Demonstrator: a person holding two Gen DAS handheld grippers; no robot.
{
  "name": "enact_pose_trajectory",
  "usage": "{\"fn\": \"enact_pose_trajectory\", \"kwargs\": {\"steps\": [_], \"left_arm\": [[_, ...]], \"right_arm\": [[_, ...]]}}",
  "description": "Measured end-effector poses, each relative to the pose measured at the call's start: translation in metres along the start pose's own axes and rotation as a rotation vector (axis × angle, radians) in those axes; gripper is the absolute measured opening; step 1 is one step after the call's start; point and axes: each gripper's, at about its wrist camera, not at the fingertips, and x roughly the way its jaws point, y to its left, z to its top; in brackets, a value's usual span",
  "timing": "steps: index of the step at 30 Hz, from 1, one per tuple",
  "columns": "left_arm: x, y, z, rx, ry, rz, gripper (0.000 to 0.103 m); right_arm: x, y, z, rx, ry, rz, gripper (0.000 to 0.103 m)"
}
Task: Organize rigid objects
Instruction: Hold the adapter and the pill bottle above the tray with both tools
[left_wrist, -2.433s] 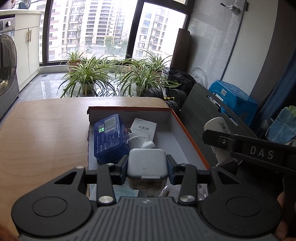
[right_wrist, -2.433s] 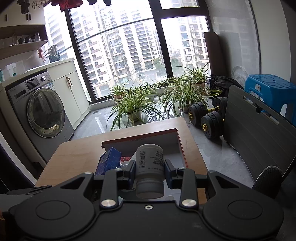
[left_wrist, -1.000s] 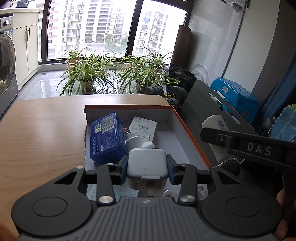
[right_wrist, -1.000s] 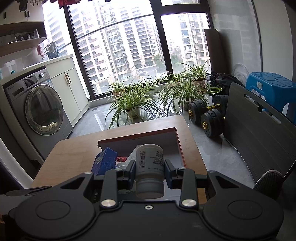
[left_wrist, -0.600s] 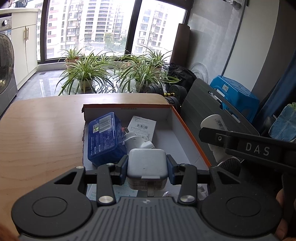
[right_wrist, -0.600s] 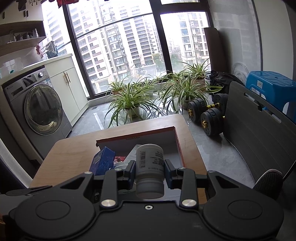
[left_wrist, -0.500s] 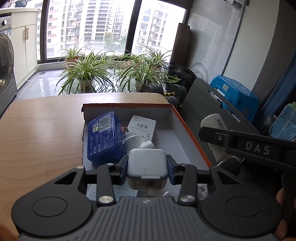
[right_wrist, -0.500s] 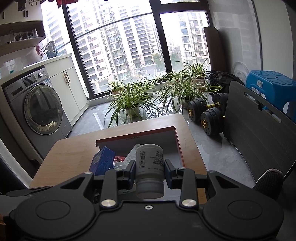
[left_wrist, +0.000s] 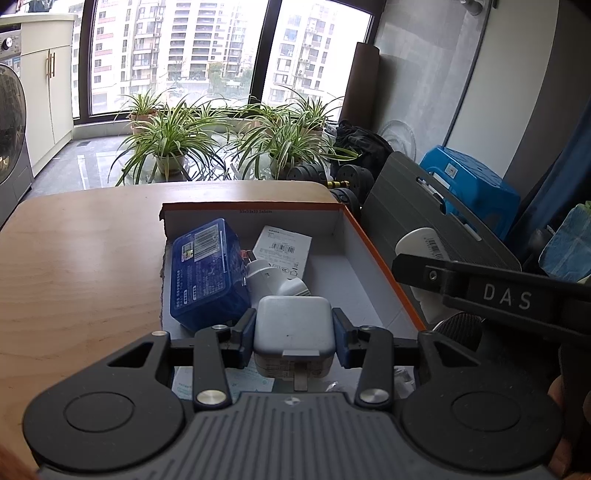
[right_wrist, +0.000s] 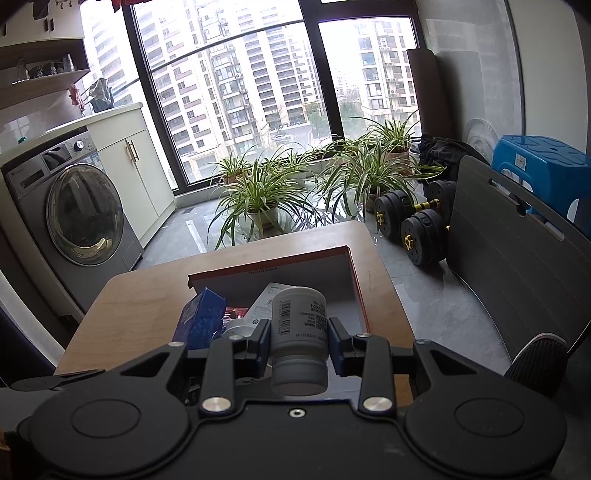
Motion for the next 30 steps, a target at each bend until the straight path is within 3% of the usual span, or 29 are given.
{"fn": "enact_pose_trajectory", "kwargs": {"steps": [30], "left_arm": [[0.0019,-0.0016,0.0018,0.000,0.006,0.000,0.043]], "right_arm": [[0.0021,-0.0012,0.0017,0.003,0.005,0.000,0.040]]}}
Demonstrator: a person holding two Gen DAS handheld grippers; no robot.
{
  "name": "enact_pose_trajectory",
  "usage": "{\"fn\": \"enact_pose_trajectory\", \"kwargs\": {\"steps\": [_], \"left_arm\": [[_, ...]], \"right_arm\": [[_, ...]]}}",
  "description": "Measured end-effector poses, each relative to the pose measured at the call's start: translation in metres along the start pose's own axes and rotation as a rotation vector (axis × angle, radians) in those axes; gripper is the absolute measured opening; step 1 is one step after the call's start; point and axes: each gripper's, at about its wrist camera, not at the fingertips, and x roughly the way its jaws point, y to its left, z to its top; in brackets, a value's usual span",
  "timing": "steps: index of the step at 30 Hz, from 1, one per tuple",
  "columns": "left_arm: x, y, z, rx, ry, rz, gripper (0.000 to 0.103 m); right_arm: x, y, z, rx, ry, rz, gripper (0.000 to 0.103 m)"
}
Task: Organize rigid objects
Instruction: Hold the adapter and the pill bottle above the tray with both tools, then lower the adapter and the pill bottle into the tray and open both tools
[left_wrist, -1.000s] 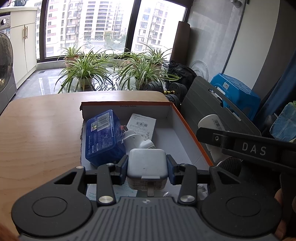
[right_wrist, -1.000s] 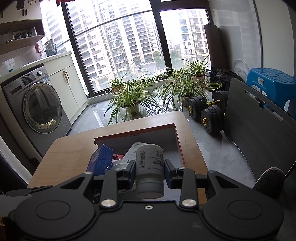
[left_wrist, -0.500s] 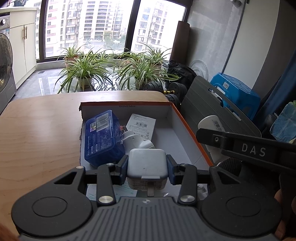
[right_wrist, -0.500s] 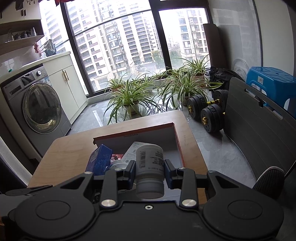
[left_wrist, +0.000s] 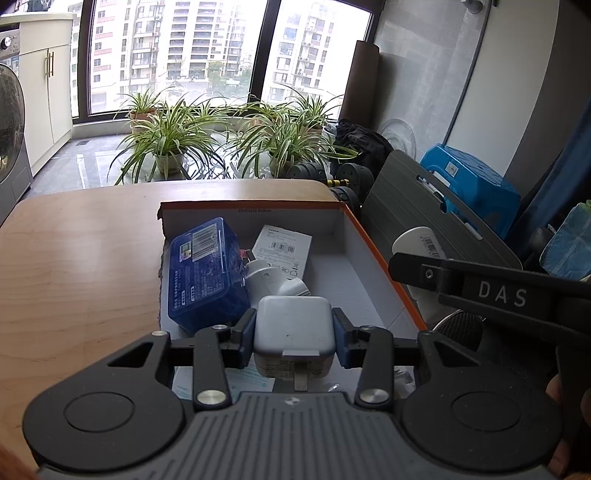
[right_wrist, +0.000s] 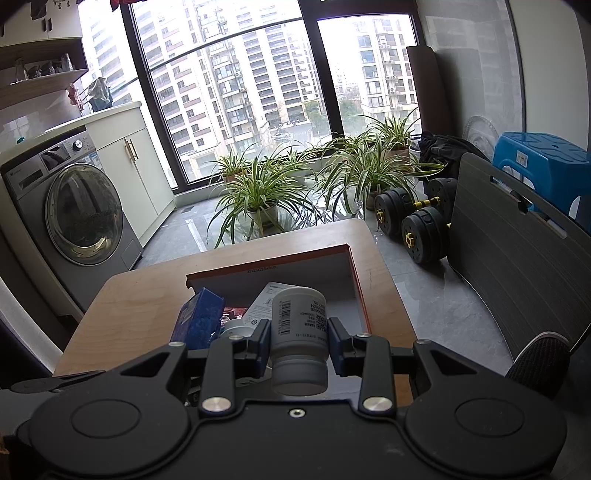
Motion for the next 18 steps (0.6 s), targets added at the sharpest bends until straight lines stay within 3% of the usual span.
{"fn": "enact_pose_trajectory", "kwargs": {"steps": [18], "left_arm": [[0.0036,-0.0015,0.0000,0.008,0.000,-0.006,0.043]], "right_arm": [[0.0022,0.0007,-0.0014,0.000,0.002,0.002,0.040]]}}
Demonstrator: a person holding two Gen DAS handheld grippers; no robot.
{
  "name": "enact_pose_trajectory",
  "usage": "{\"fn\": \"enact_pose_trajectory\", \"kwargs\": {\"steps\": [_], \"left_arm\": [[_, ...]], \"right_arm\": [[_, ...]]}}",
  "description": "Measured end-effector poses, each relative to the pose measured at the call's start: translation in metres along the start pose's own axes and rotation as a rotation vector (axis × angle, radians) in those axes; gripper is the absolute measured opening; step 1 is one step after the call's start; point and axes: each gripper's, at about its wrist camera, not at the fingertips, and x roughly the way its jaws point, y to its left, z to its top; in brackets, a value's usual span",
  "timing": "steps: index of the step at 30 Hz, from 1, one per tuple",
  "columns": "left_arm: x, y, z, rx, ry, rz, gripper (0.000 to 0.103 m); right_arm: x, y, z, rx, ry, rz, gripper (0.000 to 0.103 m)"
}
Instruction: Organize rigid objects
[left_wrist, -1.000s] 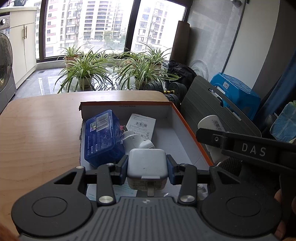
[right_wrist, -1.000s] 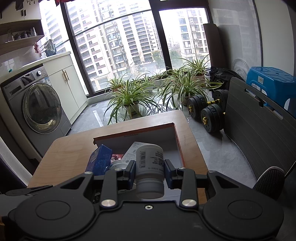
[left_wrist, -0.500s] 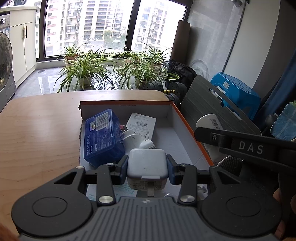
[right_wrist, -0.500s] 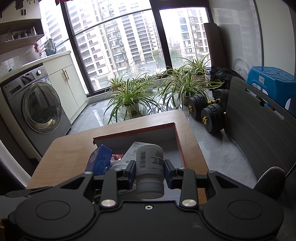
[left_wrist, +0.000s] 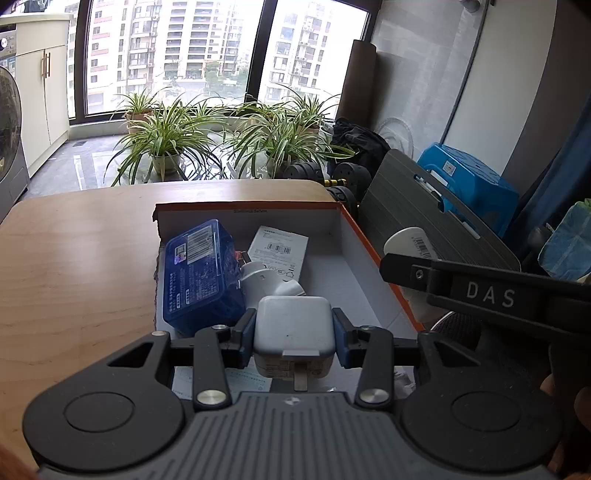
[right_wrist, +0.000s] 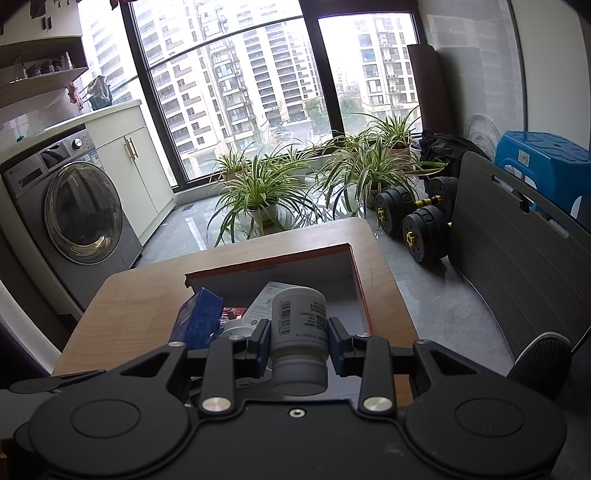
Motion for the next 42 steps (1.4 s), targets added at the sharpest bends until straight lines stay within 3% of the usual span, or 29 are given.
{"fn": "enact_pose_trajectory", "kwargs": {"steps": [17,23,26,28,33,36,39,42], "left_arm": [[0.004,0.001,0.001,0.000,0.007,-0.005,0.043],[0.004,0.001,0.002,0.008,0.005,-0.028,0.044],[0.002,0.000,0.003,0.011,0.002,-0.019,0.056],[-0.001,0.001,0.003,0.007,0.002,-0.017,0.058],[-0.015,0.001,0.005,0.013,-0.019,0.020,0.083],[-0.031,0.001,0.006,0.013,-0.044,0.050,0.096],[-0.047,0.003,0.004,0.007,-0.061,0.089,0.103],[-0.061,0.005,-0.001,-0.003,-0.055,0.132,0.103]], "right_arm": [[0.005,0.000,-0.003,0.002,0.003,-0.003,0.040],[0.004,-0.003,-0.005,0.010,-0.011,-0.010,0.045],[-0.001,-0.002,-0.003,0.008,-0.021,-0.019,0.051],[-0.008,0.000,-0.003,0.002,-0.037,-0.026,0.063],[-0.029,0.003,-0.001,-0.004,-0.070,-0.032,0.080],[-0.044,0.005,-0.001,-0.010,-0.085,-0.032,0.082],[-0.058,0.007,-0.006,-0.018,-0.084,-0.033,0.088],[-0.072,0.007,-0.013,-0.027,-0.078,-0.038,0.090]]}}
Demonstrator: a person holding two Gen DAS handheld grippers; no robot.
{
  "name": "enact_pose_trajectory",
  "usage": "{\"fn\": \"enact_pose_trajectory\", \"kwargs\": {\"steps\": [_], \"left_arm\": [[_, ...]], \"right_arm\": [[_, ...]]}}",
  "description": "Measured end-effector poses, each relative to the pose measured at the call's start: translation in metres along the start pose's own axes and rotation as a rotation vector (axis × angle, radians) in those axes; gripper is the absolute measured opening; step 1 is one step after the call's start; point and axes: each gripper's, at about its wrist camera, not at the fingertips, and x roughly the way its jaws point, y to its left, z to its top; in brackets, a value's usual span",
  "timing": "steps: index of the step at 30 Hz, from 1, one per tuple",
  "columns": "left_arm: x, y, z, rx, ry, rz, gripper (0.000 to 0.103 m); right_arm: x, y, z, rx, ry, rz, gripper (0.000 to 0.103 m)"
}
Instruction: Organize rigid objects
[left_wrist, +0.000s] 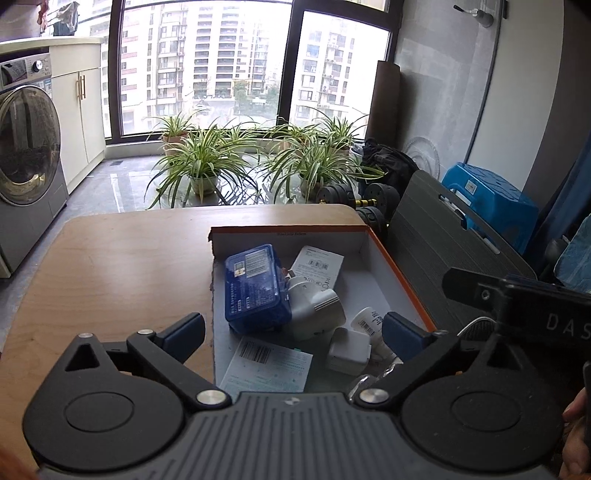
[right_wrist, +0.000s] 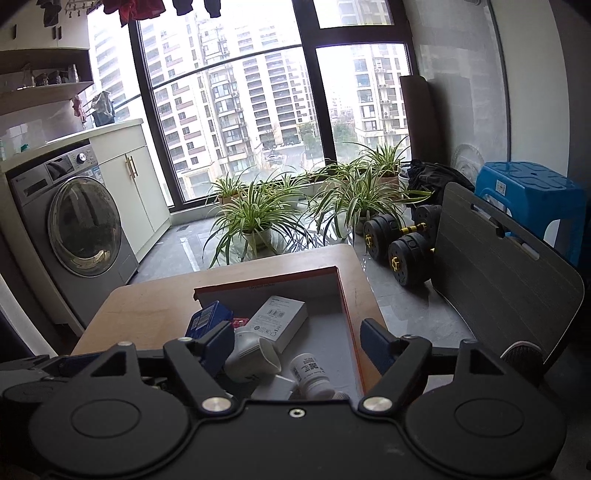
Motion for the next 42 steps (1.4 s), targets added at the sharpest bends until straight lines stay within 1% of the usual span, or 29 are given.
{"fn": "enact_pose_trajectory", "kwargs": {"steps": [4,7,9,11,14,18,22,25,27,30,32,39,42], "left_arm": [[-0.015,0.004,-0.012,-0.008,0.017,0.049,0.103],[-0.024,0.008,-0.024,-0.038,0.043,0.086,0.103],[-0.028,0.009,-0.032,-0.039,0.042,0.093,0.103],[-0.031,0.009,-0.039,-0.031,0.045,0.106,0.103],[-0.034,0.009,-0.046,-0.032,0.051,0.108,0.103],[-0.038,0.009,-0.056,-0.025,0.040,0.117,0.103],[-0.041,0.009,-0.065,-0.038,0.041,0.135,0.103],[-0.042,0.008,-0.070,-0.037,0.041,0.153,0.103],[-0.043,0.007,-0.072,-0.033,0.042,0.157,0.103],[-0.045,0.006,-0.076,-0.025,0.037,0.163,0.103],[-0.044,0.006,-0.078,-0.024,0.041,0.165,0.103],[-0.043,0.004,-0.081,-0.023,0.053,0.173,0.103],[-0.043,0.003,-0.081,-0.017,0.056,0.171,0.103]], "right_arm": [[-0.019,-0.002,-0.014,-0.005,0.010,-0.007,0.091],[-0.030,0.002,-0.026,-0.049,0.025,-0.040,0.091],[-0.036,0.004,-0.034,-0.067,0.025,-0.057,0.091],[-0.041,0.005,-0.042,-0.083,0.029,-0.053,0.091],[-0.047,0.010,-0.052,-0.097,0.025,-0.051,0.091],[-0.049,0.013,-0.062,-0.095,0.030,-0.020,0.091],[-0.047,0.017,-0.072,-0.103,0.038,-0.028,0.093],[-0.045,0.021,-0.080,-0.148,0.051,-0.040,0.094],[-0.045,0.022,-0.084,-0.158,0.058,-0.030,0.094],[-0.045,0.019,-0.087,-0.129,0.072,-0.007,0.096],[-0.046,0.016,-0.088,-0.120,0.077,-0.009,0.097],[-0.044,0.014,-0.091,-0.132,0.112,-0.014,0.099],[-0.042,0.012,-0.090,-0.123,0.117,-0.001,0.099]]}}
